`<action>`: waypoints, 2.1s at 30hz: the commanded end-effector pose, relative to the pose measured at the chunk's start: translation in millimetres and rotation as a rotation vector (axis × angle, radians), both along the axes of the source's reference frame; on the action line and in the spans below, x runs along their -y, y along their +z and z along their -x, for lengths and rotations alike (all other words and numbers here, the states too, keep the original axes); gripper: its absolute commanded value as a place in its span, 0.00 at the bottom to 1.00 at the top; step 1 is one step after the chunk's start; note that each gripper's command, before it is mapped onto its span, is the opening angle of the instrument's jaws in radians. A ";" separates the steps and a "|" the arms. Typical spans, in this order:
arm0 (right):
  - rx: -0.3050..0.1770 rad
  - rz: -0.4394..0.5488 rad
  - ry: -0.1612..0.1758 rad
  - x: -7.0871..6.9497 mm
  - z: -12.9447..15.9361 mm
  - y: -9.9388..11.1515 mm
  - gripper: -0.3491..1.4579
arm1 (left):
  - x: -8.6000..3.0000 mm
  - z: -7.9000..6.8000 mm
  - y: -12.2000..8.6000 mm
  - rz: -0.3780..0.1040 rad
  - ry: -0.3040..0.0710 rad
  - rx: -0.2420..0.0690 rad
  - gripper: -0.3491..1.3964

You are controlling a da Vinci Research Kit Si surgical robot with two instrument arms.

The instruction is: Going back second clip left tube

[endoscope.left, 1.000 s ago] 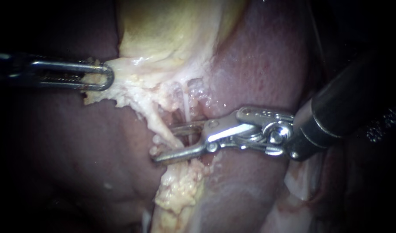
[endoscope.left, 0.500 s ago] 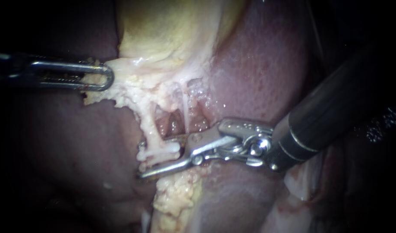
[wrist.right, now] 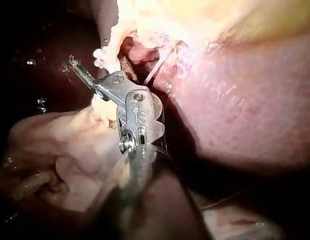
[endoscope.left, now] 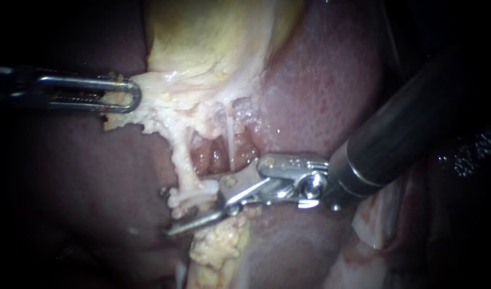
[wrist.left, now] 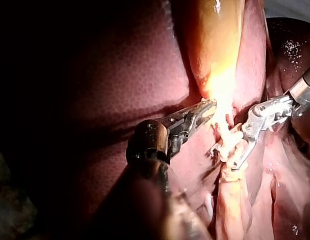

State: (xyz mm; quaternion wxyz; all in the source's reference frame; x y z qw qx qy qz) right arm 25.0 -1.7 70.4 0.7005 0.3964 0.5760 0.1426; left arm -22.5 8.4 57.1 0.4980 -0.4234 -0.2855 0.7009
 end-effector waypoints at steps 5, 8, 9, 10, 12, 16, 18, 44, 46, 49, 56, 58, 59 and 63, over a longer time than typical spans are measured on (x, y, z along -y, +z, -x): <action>0.028 -0.018 0.039 -1.1 0.5 0.0 0.46 | 0.0 0.0 0.0 0.000 0.000 0.000 0.00; 0.039 -0.021 0.062 -2.1 1.1 -0.3 0.46 | 0.0 0.0 -0.1 0.000 0.000 0.000 0.00; 0.040 -0.023 0.064 -2.3 1.4 -0.4 0.46 | 0.0 0.0 -0.1 0.000 0.000 0.000 0.00; 0.041 -0.025 0.065 -2.5 1.9 -0.6 0.46 | 0.0 0.0 -0.1 0.000 0.000 0.000 0.00; 0.039 -0.026 0.062 -2.5 2.9 -0.8 0.45 | 0.0 -0.1 -0.1 0.000 0.000 0.000 0.00; 0.031 0.086 0.063 -2.2 5.7 -1.4 0.45 | 0.0 -0.1 -0.1 0.000 0.000 0.000 0.00; 0.050 0.148 0.066 -2.1 6.7 -1.7 0.46 | 0.0 -0.1 -0.1 0.000 0.000 0.000 0.00; 0.122 0.366 0.103 -5.9 21.0 -9.8 0.47 | 0.0 0.0 -0.1 0.000 0.000 0.000 0.00; 0.122 0.366 0.103 -5.8 21.0 -9.8 0.47 | 0.0 0.1 0.0 0.000 -0.001 -0.001 0.00; 0.122 0.366 0.103 -5.8 21.0 -9.8 0.47 | 0.0 0.5 0.3 0.001 -0.003 -0.002 0.00; 0.122 0.366 0.103 -5.8 21.0 -9.8 0.47 | 0.2 2.3 2.2 0.011 -0.010 -0.010 0.00; 0.122 0.366 0.103 -5.8 21.0 -9.7 0.47 | 0.3 2.8 2.9 0.013 -0.009 -0.009 0.00; 0.122 0.366 0.103 -5.8 21.0 -9.7 0.47 | 0.4 3.1 3.2 0.013 -0.008 -0.008 0.00; 0.122 0.366 0.103 -5.9 21.0 -9.7 0.47 | 0.7 4.1 4.2 0.014 -0.003 -0.006 0.00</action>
